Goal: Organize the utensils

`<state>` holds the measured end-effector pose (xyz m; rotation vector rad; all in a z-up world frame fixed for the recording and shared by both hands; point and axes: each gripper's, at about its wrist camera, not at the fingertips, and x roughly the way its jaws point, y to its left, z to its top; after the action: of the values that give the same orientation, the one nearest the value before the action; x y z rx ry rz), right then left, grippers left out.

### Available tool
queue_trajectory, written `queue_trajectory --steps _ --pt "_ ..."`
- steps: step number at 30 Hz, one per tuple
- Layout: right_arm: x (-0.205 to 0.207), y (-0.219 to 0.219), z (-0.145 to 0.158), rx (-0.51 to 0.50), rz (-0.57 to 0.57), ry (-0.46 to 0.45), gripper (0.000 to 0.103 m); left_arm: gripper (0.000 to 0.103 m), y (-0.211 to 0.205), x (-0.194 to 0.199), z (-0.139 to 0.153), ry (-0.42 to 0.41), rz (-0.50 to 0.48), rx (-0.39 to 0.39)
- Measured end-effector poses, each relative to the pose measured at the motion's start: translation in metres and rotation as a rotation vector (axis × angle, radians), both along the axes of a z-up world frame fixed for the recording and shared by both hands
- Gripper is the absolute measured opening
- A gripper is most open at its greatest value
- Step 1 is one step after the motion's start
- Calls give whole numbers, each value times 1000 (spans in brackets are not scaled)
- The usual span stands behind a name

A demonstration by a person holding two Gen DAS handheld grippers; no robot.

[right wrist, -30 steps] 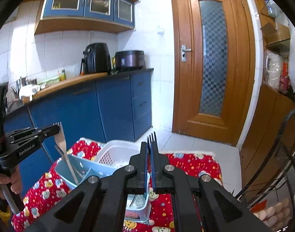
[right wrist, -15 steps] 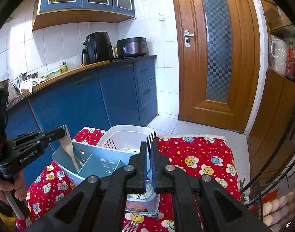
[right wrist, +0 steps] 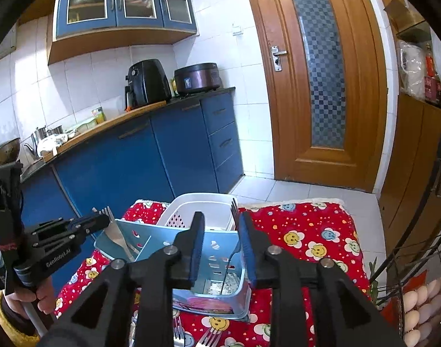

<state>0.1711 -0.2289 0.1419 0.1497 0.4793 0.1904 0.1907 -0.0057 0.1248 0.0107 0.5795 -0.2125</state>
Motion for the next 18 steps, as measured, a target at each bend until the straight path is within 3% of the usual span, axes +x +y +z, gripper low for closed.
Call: queue_trajectory --steps 6,8,10,12,18 --pt "-15 -3 10 21 -8 -30 36 10 -1 -10 6 9 -21 -21" --pt "-21 -4 12 28 -12 -36 38 16 -1 -13 9 8 -22 -22" --pt "-26 -5 14 36 -14 -40 38 32 -1 -18 11 1 -24 -21" --pt "-32 -7 15 48 -20 -40 38 38 -1 -24 13 -11 -30 -20" --pt "-49 -9 11 82 -23 -21 39 40 -2 -44 16 -18 -49 -3"
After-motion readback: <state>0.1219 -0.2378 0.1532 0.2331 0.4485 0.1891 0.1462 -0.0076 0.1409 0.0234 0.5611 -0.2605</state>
